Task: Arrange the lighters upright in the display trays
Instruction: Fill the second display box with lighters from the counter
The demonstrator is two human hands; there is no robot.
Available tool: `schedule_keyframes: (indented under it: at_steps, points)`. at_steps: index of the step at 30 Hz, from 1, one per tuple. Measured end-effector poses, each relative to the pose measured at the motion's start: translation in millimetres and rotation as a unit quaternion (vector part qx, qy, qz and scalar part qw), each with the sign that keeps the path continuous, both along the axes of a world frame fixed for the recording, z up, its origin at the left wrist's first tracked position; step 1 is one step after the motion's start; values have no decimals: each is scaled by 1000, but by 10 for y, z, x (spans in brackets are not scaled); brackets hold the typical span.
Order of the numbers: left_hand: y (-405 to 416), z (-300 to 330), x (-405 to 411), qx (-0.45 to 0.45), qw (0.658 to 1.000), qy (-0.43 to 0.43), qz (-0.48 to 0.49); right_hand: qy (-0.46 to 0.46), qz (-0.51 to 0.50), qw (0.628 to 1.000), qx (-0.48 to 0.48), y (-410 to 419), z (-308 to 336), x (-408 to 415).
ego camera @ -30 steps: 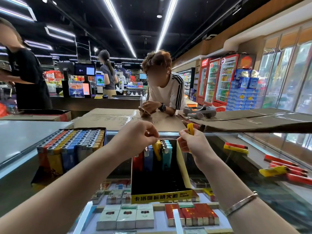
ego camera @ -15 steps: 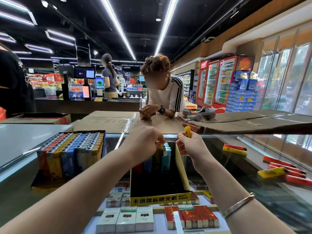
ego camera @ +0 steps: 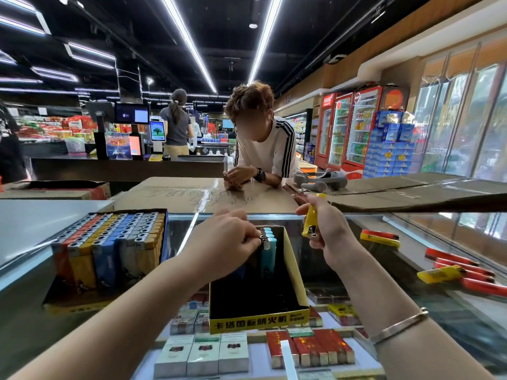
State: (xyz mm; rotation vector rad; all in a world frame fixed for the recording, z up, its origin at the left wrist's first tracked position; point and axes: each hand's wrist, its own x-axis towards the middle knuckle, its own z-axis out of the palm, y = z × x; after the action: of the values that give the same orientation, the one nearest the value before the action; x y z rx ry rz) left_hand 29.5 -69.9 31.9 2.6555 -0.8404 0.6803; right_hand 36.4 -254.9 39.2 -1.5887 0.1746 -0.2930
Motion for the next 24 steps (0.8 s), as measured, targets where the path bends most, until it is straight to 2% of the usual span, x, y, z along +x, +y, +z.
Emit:
schedule_keyframes:
  at_steps: [5, 7, 10, 15, 18, 21, 24]
  points:
    - [161, -104, 17, -13, 998, 20, -57, -14, 130, 987, 93, -19, 46, -55]
    - [206, -131, 30, -33, 996, 32, -74, -29, 170, 980, 100, 13, 49, -74]
    - [245, -156, 43, -66, 992, 52, -90, -50, 191, 976, 88, 51, 41, -94]
    - [255, -162, 36, -87, 990, 52, -98, -55, 182, 970, 153, 78, 31, -92]
    - [253, -153, 21, -104, 989, 43, -97, -40, 165, 975, 141, 98, 11, -79]
    - [239, -138, -5, -136, 985, 38, -95, -24, 158, 984, 81, 123, 12, -90]
    - [214, -123, -44, -183, 974, 56, -118, -51, 217, 972, 71, 179, 3, -110]
